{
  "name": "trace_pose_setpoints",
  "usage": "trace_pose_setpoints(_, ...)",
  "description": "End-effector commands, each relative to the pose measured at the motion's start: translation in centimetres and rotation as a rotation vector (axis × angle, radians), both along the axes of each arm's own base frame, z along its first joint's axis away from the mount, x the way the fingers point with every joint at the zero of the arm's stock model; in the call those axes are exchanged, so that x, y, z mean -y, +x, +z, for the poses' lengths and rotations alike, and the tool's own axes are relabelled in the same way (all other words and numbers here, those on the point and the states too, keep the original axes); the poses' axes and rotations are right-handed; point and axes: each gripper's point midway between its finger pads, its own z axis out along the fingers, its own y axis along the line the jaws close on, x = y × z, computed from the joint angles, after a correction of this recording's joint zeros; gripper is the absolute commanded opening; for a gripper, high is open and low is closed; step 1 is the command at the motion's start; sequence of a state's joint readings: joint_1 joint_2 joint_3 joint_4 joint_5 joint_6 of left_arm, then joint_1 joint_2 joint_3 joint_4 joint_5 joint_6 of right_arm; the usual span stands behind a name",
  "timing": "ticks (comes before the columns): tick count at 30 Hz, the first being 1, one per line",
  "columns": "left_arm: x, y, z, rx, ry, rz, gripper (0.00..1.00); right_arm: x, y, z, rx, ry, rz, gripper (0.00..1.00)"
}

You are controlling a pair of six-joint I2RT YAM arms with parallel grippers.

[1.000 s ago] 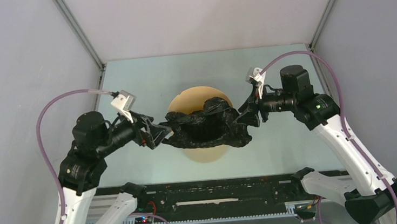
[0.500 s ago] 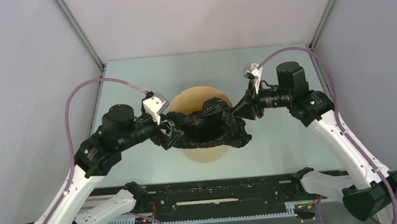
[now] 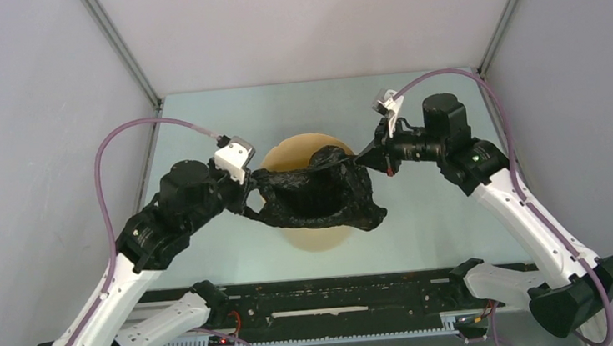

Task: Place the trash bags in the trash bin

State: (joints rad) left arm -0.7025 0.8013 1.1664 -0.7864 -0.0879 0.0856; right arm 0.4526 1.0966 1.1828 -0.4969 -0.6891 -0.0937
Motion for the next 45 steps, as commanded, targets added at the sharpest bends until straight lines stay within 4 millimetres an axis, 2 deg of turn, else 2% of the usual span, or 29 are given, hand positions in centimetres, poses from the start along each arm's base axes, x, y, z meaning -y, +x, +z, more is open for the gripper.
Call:
trace_pose_setpoints(1, -0.5, 1.6, -0.3, 0.024, 0.001, 0.089, 0.21, -0.6, 1.8, 0.4, 0.005, 0.028, -0.051, 0.0)
trace_pose_setpoints(4, -0.7, 2.8, -0.7, -0.001, -0.004, 0.168, 0.16, -0.1, 3.6, -0.7, -0.03, 0.006, -0.14, 0.0)
trace_pose_setpoints(9, -0.8, 5.1, -3.1, -0.183, -0.026, 0.289, 0.03, 0.5, 6.6, -2.1, -0.103, -0.024, -0.283, 0.0)
trace_pose_setpoints(13, -2.0, 6.3, -3.6, -0.239, -0.067, 0.378, 0.05, 1.7, 9.3, -3.3, -0.114, -0.068, -0.4, 0.0)
trace_pose_setpoints(16, -2.1, 6.7, -3.2, -0.241, -0.1, 0.377, 0.09, 1.4, 10.4, -4.1, -0.129, -0.087, -0.395, 0.0)
trace_pose_setpoints(22, -1.3, 7.2, -1.7, -0.233, -0.191, 0.338, 0.11, 0.3, 11.4, -3.0, -0.112, -0.047, -0.369, 0.0)
trace_pose_setpoints(27, -0.7, 8.4, -1.1, -0.225, -0.266, 0.353, 0.0, 0.5, 12.7, -1.4, -0.048, -0.008, -0.396, 0.0)
trace_pose_setpoints(32, 1.5, 9.7, -0.7, -0.269, -0.361, 0.309, 0.0, 1.1, 13.2, 0.3, -0.031, 0.028, -0.444, 0.0)
trace_pose_setpoints(34, 1.7, 10.1, -1.3, -0.295, -0.371, 0.33, 0.0, 1.6, 13.4, 0.6, -0.02, 0.025, -0.476, 0.0)
trace_pose_setpoints(37, 1.4, 10.6, -3.0, -0.354, -0.347, 0.381, 0.0, 2.2, 14.5, -0.7, -0.046, -0.001, -0.519, 0.0)
trace_pose_setpoints(42, 1.2, 10.7, -5.7, -0.447, -0.296, 0.432, 0.0, 1.4, 15.7, -4.0, -0.157, -0.02, -0.513, 0.0)
trace_pose_setpoints(45, 1.0, 10.4, -8.0, -0.511, -0.256, 0.452, 0.0, 0.7, 15.9, -4.5, -0.196, -0.009, -0.501, 0.0)
